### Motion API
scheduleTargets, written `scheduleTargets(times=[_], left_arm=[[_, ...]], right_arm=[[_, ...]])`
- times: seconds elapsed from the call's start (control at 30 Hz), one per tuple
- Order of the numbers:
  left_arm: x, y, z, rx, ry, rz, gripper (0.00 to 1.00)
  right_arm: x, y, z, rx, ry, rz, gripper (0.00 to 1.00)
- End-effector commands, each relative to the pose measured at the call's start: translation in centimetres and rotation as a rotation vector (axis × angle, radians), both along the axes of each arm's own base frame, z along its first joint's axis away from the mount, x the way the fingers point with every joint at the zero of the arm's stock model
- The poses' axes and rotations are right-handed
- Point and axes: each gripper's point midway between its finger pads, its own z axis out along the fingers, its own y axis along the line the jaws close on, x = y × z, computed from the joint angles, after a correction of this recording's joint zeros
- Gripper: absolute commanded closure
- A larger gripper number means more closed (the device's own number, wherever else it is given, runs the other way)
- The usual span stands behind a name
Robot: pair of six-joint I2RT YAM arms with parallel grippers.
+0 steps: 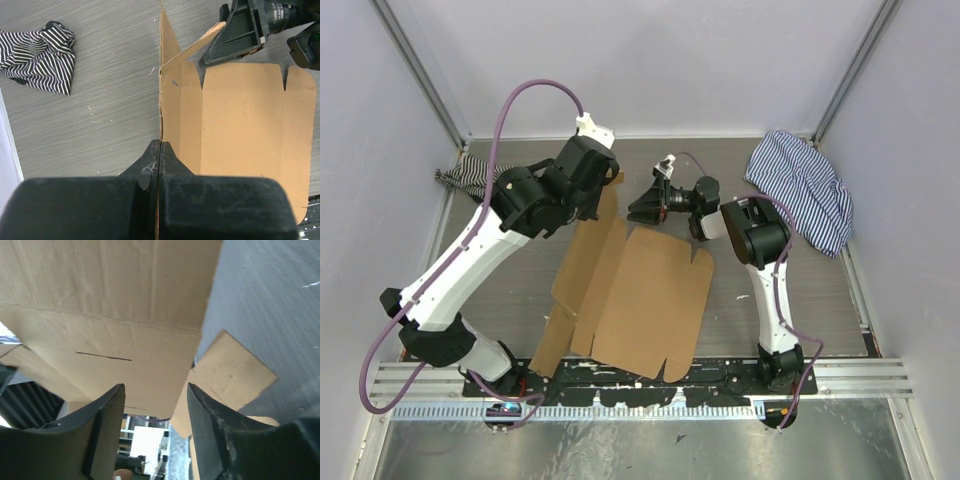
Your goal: Fold the paper box
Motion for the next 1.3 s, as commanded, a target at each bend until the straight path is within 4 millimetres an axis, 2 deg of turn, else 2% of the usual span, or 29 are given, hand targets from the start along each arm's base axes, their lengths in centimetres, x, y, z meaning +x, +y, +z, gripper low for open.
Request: scheduleTargets(times=[0.0,0.1,0.13,0.33,0.53,0.63,0.83,1.27], left_arm=[[0.0,-0.9,0.0,-0.036,0.003,-0.021,1.00],[-0.6,-1.7,0.6,-0.097,0.005,-0.065,1.00],[-0.8,-1.9,0.8,-0.116,0.003,-0.076,1.00],[-1.2,-2.0,1.7,-0.151,-0.004,-0.091,1.00],[-1.4,-1.7,1.9,-0.160,-0.010,-0.087,1.00],[-1.3,-1.7,1.9,-0.156,-0.012,-0.083,1.00],[-1.1,-1.5,1.7,-0.143,-0.016,-0.072,1.00],[-1.0,-0.8,0.7,-0.104,-0.009,-0.049,1.00]], right_arm=[[0.9,-0.1,0.1,-0.100,-0.197,-0.063,0.38],[3.4,-0.2,-3.8,-0.372,-0.254,-0.119,0.31],[3.6,-0.1,-4.2,-0.426,-0.270,-0.106,0.30],[4.0,0.5,-4.1,-0.424,-0.331,-0.059,0.28],[2.7,0.7,-5.0,-0.381,-0.305,-0.004,0.27],[1.4,1.3,-4.3,-0.312,-0.328,0.032,0.28],[-0.7,1.7,-1.6,-0.205,-0.381,0.075,0.29],[-1.1,1.5,0.7,-0.181,-0.435,0.059,0.33]])
